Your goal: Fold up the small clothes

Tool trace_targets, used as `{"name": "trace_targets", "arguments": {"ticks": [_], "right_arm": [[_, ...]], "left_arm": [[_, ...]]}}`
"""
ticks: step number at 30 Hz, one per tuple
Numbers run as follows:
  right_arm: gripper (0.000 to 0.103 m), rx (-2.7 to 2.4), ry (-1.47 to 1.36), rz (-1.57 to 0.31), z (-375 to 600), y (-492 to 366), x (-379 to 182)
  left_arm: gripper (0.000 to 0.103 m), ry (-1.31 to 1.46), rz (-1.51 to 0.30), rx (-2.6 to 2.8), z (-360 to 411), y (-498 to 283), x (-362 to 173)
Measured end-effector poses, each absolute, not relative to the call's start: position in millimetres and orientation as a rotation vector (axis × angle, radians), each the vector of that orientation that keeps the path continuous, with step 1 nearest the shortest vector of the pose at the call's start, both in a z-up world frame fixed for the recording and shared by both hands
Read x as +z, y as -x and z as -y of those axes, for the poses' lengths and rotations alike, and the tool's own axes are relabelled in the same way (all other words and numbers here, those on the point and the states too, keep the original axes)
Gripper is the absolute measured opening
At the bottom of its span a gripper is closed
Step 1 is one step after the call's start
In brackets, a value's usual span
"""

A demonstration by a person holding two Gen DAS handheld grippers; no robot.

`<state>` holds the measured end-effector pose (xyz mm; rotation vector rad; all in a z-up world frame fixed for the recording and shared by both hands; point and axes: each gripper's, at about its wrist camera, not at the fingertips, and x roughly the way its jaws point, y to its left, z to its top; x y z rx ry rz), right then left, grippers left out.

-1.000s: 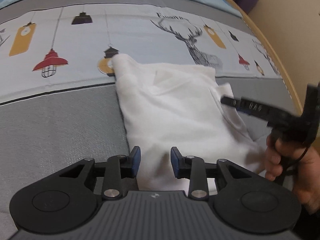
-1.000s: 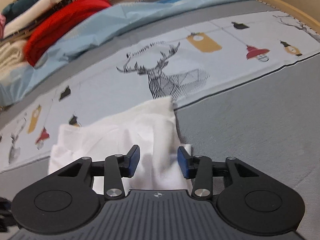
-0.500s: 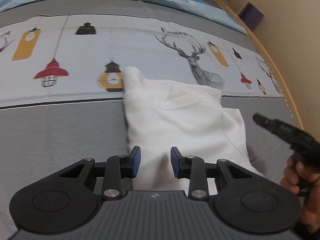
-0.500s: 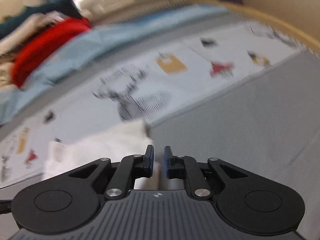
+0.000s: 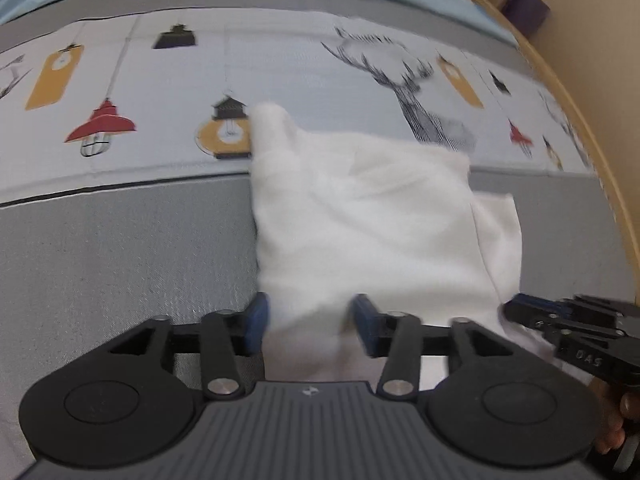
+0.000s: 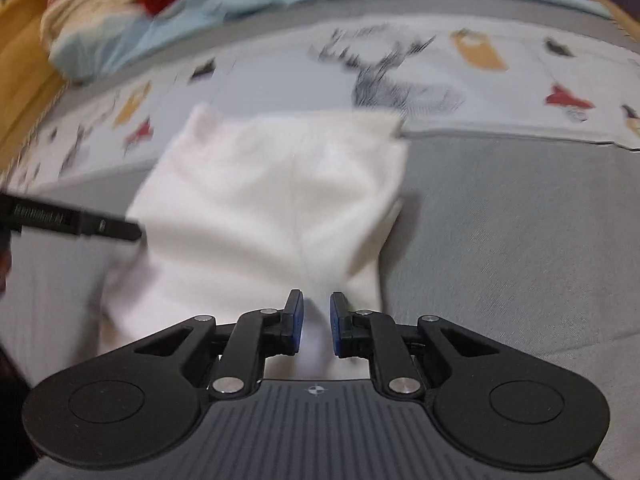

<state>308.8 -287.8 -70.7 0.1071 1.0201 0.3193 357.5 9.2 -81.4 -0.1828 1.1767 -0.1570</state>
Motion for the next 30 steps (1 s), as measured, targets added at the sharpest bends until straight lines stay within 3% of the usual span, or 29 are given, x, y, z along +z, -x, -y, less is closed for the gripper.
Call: {"name": "trace_targets", "arguments": {"ticks": [1, 2, 3, 10, 16, 18, 19, 20, 23, 30], "right_arm": [[0.038, 0.284, -0.138, -0.995, 291, -311, -68], [0.057, 0.242, -0.182, -0.976, 296, -313, -67], [0.064, 0.209, -0.218, -0.976, 300, -318, -69], [0.067, 0.070, -0.453, -1.120, 318, -340, -107], [0.066, 0.088, -0.444, -1.122, 312, -347, -113], [0.065, 0.097, -0.451, -1.117, 310, -350, -114], [0.057, 0.113, -0.463, -1.110, 309, -352, -114], [0.037, 0.141, -0.483, -1.102, 308, -353, -113], [0.022, 0.168, -0.439, -1.078, 293, -358, -110], [0.018, 0.258, -0.487, -1.016, 251, -371, -106]], "left_arm": [[0.076, 0.192, -1.177, -0.121, -13, -360, -83], [0.081, 0.200, -1.182, -0.080, -17, -362, -86], [0.082, 0.215, -1.189, -0.045, -22, -365, -90], [0.084, 0.448, -1.256, -0.104, -36, -370, -120], [0.083, 0.453, -1.235, -0.177, -30, -375, -134], [0.069, 0.447, -1.213, -0.198, -29, -376, -134], [0.065, 0.435, -1.212, -0.204, -27, -378, -134], [0.057, 0.411, -1.205, -0.216, -25, -378, -133], [0.042, 0.353, -1.183, -0.259, -22, -380, -128], [0.039, 0.291, -1.105, -0.181, -60, -379, -108]]}}
